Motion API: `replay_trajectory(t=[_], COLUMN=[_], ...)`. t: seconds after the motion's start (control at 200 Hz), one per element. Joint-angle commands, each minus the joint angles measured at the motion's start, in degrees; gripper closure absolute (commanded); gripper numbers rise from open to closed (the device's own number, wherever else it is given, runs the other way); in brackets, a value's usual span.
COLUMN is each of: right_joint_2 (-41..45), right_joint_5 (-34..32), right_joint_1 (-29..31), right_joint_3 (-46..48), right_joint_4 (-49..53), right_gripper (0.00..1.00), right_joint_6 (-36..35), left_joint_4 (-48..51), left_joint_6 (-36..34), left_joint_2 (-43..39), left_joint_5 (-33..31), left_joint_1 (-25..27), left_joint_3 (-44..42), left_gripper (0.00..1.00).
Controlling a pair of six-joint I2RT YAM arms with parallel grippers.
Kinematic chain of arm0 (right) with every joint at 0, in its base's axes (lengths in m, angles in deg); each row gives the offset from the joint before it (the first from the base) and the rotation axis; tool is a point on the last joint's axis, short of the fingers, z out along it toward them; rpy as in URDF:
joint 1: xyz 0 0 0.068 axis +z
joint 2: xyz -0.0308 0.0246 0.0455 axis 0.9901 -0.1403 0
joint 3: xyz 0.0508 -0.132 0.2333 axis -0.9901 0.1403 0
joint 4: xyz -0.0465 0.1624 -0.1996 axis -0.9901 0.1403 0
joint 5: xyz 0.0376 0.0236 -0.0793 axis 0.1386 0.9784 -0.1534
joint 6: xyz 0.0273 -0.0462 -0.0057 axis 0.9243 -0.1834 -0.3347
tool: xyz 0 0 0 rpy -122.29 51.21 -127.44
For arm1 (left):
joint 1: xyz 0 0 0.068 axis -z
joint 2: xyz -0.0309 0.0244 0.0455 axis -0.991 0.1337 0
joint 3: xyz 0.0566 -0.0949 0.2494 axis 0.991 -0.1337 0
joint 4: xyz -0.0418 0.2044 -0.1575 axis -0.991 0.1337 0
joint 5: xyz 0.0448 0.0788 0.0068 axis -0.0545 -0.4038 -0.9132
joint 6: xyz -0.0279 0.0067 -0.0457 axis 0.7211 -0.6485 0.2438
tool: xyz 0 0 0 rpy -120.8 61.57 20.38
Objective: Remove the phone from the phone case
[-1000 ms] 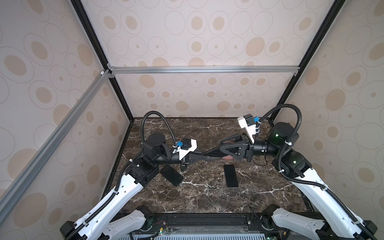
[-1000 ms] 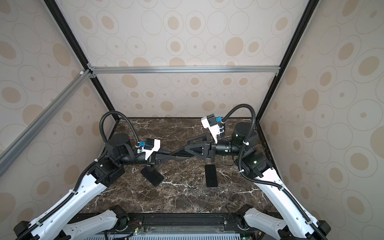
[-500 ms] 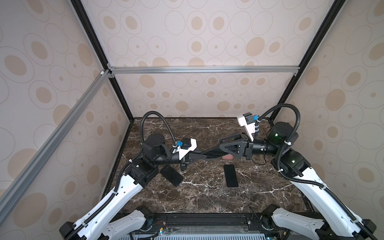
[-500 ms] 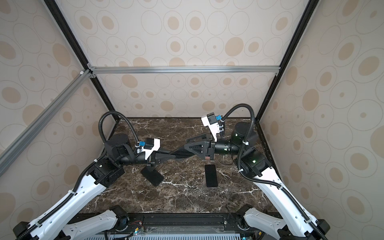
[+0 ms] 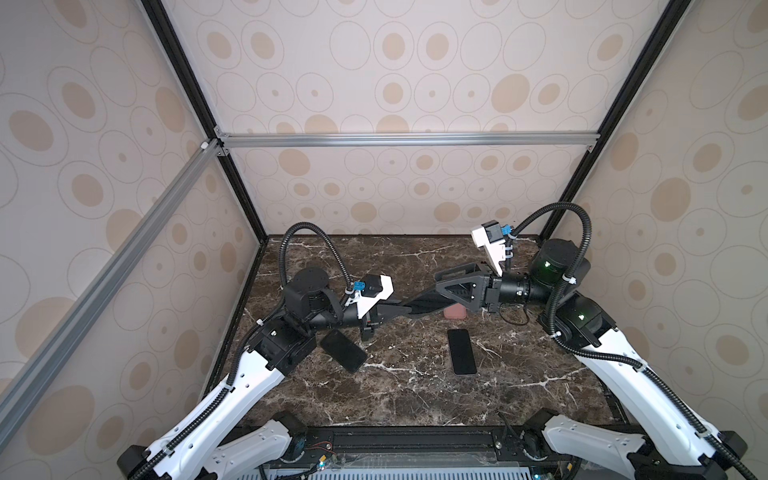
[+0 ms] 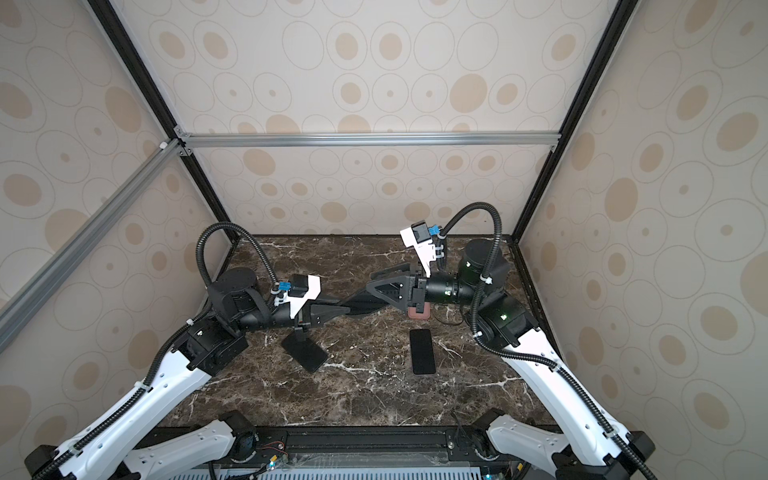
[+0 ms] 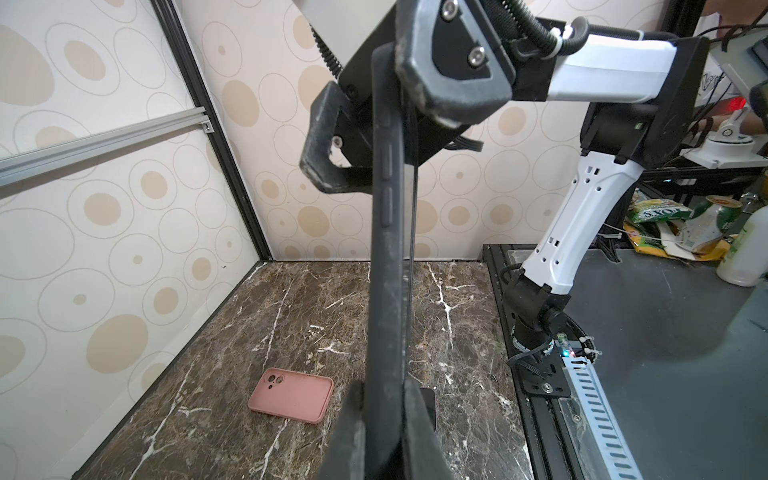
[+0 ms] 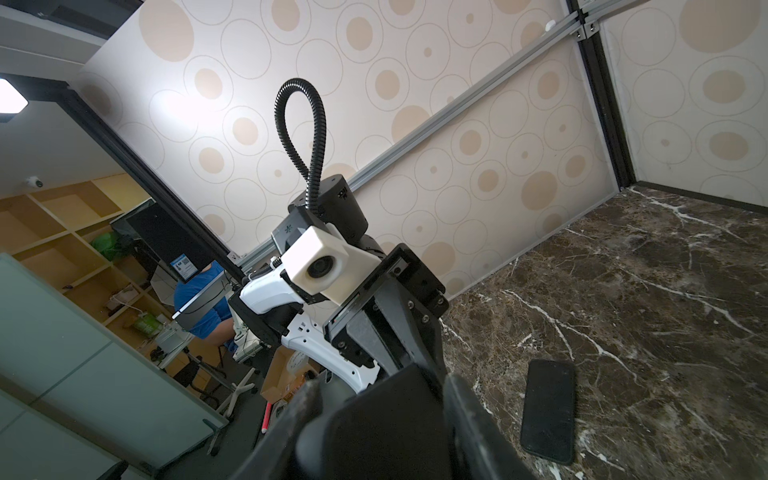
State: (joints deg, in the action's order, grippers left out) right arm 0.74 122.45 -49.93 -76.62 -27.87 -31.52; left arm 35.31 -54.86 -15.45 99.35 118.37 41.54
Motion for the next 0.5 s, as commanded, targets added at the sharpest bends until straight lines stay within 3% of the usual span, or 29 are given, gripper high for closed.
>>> replay_trajectory(t=[0.0,0.495], right_joint_2=[-0.8,-0.6], right_joint_5=[-1.0,-4.5], right_joint_1=[0.4,0.2], right_joint_3=[-0.8,-4.2], right_joint_4=[2.6,-1.7], right_gripper=[0.49,0.37], right_joint_6=[6.1,6.0], left_joint_4=[-6.6,-7.7], left_joint_6=[-5.4,-4.1], left_joint_2=[-1.0,-2.5], left_joint_5=[-6.1,-8.0], left_joint_1=[0.0,-0.3], left_joint_3=[1.4,-0.8], left_gripper=[1.00,1.00])
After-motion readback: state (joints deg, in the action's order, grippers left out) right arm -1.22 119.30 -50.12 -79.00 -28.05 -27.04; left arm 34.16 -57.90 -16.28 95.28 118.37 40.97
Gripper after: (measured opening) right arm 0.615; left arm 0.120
